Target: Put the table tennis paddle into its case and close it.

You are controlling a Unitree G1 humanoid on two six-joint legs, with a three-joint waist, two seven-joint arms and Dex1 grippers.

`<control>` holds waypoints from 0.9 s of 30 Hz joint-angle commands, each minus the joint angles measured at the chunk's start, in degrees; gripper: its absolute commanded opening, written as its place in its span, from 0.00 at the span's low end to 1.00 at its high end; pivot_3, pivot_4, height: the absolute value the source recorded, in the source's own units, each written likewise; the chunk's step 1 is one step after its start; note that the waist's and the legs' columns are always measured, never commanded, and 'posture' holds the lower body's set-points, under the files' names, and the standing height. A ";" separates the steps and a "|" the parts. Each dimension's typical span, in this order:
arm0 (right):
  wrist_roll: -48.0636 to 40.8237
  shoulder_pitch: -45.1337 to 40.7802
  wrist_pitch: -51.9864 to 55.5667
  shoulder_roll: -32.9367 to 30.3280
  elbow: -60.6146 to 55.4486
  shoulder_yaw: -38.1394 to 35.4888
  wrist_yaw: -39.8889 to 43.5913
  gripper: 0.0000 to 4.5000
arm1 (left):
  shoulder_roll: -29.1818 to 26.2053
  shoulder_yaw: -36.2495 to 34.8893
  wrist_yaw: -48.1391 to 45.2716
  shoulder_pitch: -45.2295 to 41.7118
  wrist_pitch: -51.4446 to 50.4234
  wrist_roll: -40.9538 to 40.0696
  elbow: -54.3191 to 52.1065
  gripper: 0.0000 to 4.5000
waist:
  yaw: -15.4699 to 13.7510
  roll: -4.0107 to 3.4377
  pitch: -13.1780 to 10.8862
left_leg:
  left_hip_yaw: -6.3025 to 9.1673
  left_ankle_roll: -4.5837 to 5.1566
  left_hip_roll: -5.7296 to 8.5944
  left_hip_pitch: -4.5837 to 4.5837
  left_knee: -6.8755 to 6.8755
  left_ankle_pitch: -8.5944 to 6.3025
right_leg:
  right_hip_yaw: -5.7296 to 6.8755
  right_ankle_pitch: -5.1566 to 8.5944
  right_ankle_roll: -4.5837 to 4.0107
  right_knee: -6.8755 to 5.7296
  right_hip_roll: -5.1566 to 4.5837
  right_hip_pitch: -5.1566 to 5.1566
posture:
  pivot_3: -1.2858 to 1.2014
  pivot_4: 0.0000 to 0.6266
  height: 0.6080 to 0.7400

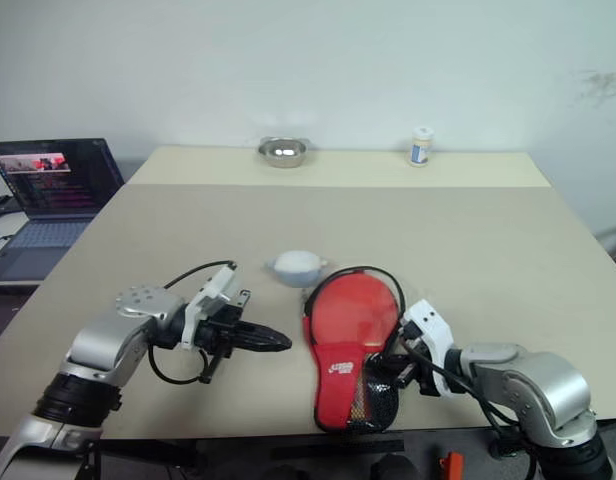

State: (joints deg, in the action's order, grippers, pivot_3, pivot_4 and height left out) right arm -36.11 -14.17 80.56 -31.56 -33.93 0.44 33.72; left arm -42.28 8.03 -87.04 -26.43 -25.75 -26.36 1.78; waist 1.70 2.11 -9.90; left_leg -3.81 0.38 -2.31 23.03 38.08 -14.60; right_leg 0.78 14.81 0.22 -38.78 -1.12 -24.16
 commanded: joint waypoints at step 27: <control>-6.25 -6.36 -18.12 -14.99 -3.18 -9.05 9.33 1.00 | 2.64 -3.18 8.09 1.16 -0.67 -1.72 -1.70 0.00 | 0.13 0.11 -0.11 | 0.01 -0.01 -0.05 -0.12 -0.03 0.01 | 0.00 0.00 0.02 0.08 0.06 0.08 | 0.52 0.24 1.00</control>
State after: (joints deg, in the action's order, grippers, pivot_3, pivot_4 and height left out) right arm -41.65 -18.45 64.79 -48.52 -38.52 -8.50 43.76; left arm -39.78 6.91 -80.26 -24.83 -26.12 -26.95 1.49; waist 1.83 2.22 -10.01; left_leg -3.77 0.36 -2.36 22.90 38.04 -14.59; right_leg 0.78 14.81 0.24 -38.73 -1.06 -24.07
